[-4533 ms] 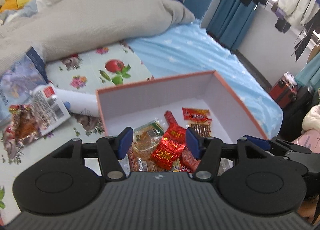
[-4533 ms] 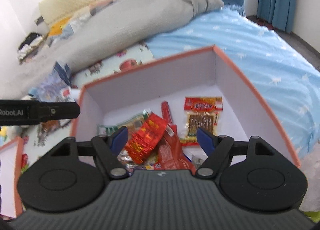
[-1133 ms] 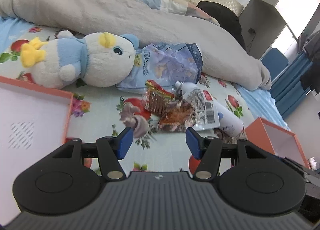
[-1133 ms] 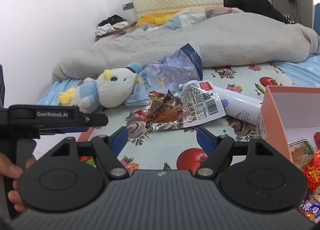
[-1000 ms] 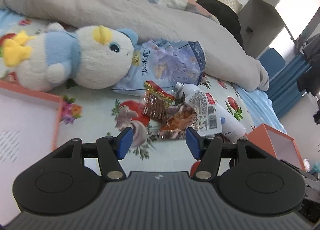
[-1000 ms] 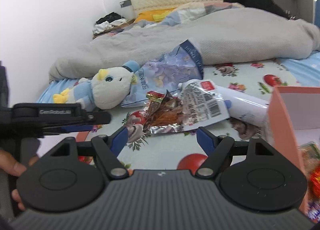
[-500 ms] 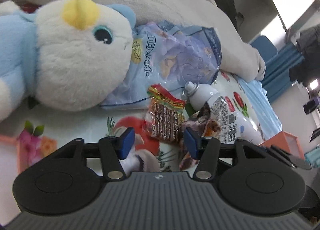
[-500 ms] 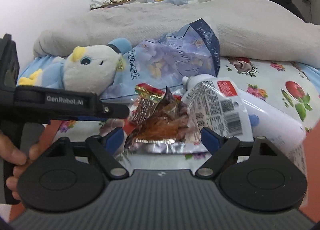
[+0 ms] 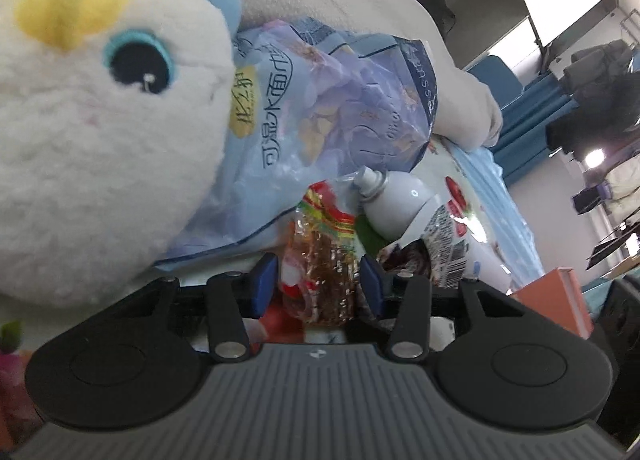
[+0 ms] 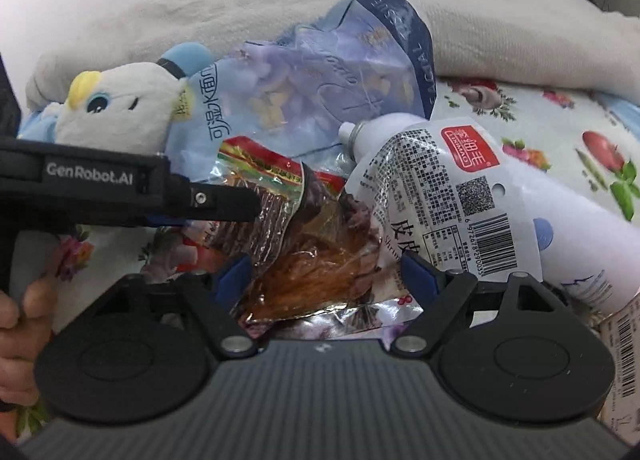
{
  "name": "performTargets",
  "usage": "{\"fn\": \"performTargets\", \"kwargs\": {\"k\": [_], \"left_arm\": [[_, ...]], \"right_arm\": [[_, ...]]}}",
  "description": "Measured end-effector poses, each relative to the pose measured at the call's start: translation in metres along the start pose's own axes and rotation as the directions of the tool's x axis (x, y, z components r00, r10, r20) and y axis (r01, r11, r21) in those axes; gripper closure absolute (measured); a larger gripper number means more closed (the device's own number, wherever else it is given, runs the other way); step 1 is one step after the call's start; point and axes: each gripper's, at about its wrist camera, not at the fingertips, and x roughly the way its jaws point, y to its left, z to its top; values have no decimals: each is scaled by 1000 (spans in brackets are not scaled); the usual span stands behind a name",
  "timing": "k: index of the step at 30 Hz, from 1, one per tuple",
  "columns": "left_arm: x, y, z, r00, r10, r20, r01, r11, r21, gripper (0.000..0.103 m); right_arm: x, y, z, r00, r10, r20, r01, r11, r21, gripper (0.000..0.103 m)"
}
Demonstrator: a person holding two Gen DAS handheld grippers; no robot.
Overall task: Organize snacks
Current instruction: 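Grasp the red spicy strip packet with the left tool while the right tool grasps the brown jerky packet, then lift both held packets up off the snack pile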
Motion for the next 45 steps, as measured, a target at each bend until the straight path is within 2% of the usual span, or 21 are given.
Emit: {"fn": "performTargets", "kwargs": {"k": [4, 9, 11, 20, 30, 45], "left_arm": [[6, 2, 1, 1000, -26, -10, 25, 999, -40, 58], [9, -2, -2, 1000, 0, -22, -1, 999, -46, 78], [7, -3, -3, 1000, 10, -19, -11, 998, -56, 79], [-11, -20, -18, 999, 44, 23, -42, 998, -52, 93], [-41, -46, -42, 992, 115, 53, -115, 993, -3, 95], [-106, -91, -100, 978, 178, 105, -179, 984, 0, 96]], "right_arm": [[1, -2, 0, 1000, 11, -10, -11, 1000, -2, 24], [1, -2, 2, 1000, 20, -19, -20, 1000, -5, 27], [0, -1, 3, 1000, 16, -21, -16, 1000, -7, 34], [-18, 5, -2, 1000, 9, -11, -9, 1000, -11, 42], [-64, 7, -22, 1000, 4, 11, -4, 1000, -8, 43], [-138, 8, -50, 999, 6, 47, -6, 1000, -9, 44]]}}
